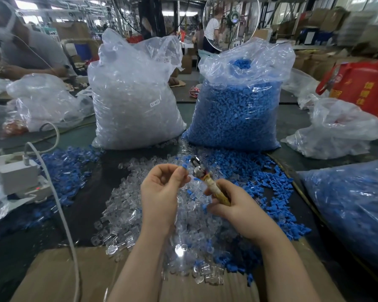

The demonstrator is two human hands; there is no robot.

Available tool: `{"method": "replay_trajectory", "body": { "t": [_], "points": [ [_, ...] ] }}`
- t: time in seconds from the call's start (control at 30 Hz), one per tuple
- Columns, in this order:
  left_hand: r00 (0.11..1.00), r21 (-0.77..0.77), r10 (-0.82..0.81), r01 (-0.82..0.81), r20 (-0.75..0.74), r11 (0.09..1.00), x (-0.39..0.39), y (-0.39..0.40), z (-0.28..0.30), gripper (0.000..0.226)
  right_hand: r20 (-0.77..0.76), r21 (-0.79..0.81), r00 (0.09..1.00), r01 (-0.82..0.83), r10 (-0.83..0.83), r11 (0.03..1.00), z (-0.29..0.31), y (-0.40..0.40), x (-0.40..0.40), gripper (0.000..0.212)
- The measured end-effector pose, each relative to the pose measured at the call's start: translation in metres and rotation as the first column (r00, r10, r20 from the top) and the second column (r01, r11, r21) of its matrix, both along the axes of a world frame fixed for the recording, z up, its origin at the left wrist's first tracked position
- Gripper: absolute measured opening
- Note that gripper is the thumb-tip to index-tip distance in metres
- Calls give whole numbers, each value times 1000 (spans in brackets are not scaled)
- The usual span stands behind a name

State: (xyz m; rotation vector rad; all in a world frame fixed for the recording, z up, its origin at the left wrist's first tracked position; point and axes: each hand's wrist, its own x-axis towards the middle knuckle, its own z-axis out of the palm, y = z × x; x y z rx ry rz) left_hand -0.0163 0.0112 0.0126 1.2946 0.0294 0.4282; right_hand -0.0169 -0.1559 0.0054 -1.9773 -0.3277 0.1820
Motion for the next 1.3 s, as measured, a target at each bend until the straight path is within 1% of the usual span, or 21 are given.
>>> {"method": "replay_trajectory", "body": {
  "t": [0.17, 0.37, 0.47, 0.6, 0.73, 0.93, 1.0, 1.03, 1.1, 1.13, 1.2, 1.23, 1.3],
  "points": [
    [1000, 43, 3, -4, 24, 999, -1, 1, 1, 4, -10, -29, 999, -34, 34, 999, -1, 2, 0, 37],
    [999, 102, -14, 10, 40, 995, -1, 3, 1, 3, -6, -46, 999, -36, 36, 998, 0, 5, -1, 39],
    [999, 112, -26, 21, 42, 993, -1, 3, 1, 3, -1, -64, 1000, -31, 31, 997, 1, 5, -2, 33],
    [999, 116, -40, 36, 34, 993, -2, 3, 0, 3, 30, -86, 999, -34, 37, 996, -1, 3, -2, 17],
    [999, 132, -36, 32, 26, 991, -2, 2, 0, 3, 59, -126, 998, -3, 11, 992, -2, 4, -3, 16],
    [999, 84, -45, 46, -12, 995, -1, 3, 2, 4, 54, -151, 999, 13, -5, 988, -3, 8, -2, 18],
    [996, 22, -62, 63, -60, 998, 0, 5, 2, 2, 40, -156, 999, 12, -6, 988, -3, 9, -2, 20],
    [994, -43, -59, 56, -93, 998, 1, 8, 2, 0, 40, -159, 999, 26, -20, 987, -3, 10, -1, 21],
    [983, -242, -20, -25, -183, 970, 4, 19, 3, 4, 57, -166, 994, 104, -95, 981, -4, 10, 0, 17],
    [973, -361, 8, -93, -230, 928, 6, 27, 4, 3, 74, -178, 985, 165, -155, 970, -6, 9, 2, 12],
    [949, -570, 72, -243, -306, 785, 9, 47, 5, 2, 134, -260, 949, 312, -286, 914, -9, 4, 6, 12],
    [936, -638, 105, -307, -335, 706, 9, 58, 4, 3, 167, -311, 922, 386, -350, 868, -10, 1, 7, 13],
    [914, -717, 161, -393, -372, 576, 8, 78, 3, 3, 221, -389, 855, 519, -470, 761, -12, -5, 10, 11]
  ]
}}
